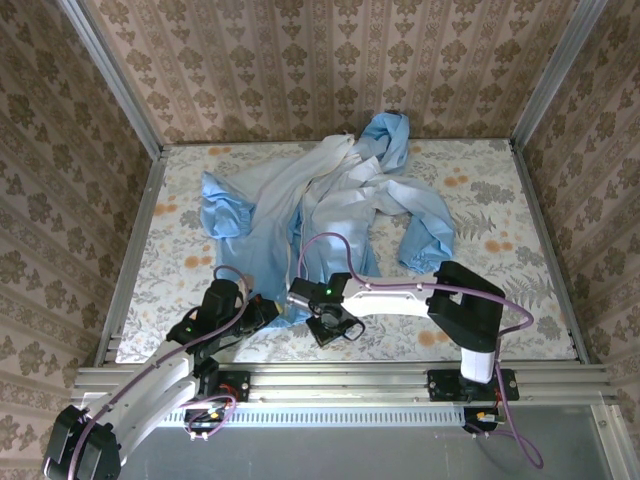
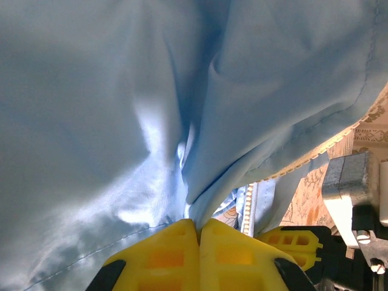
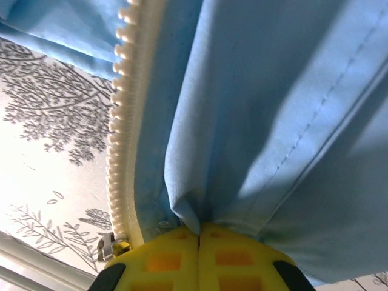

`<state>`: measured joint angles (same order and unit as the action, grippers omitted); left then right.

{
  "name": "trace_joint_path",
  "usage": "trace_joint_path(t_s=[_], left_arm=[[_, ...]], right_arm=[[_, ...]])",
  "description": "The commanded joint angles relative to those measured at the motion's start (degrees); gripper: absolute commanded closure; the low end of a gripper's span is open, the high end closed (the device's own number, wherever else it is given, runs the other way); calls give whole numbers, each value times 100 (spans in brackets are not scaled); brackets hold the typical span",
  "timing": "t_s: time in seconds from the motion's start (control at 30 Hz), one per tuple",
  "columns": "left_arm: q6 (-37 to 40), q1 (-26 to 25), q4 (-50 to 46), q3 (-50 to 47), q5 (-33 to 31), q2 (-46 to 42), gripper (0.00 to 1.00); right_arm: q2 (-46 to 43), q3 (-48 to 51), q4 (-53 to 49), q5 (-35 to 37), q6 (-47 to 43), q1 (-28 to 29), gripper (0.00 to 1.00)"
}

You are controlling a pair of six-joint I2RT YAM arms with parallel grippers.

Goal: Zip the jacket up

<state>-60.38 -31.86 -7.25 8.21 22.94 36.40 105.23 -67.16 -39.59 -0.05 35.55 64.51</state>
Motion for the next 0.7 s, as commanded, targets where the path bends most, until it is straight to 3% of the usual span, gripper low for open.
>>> trace_joint_path(t_s=[0.0,0.3,0.67], left_arm=[[122,-125,48,84,101,37,100],[157,-1192,597,753,-518,789,100],[-3,-1748,2223,1054,-621,2354,100]], right_arm=[[-421,281,-88,661,-95,-199,100],[-1119,-62,-559,1041,-1066,-1130,100],[-671,154,268,50,-1584,-1476,100]])
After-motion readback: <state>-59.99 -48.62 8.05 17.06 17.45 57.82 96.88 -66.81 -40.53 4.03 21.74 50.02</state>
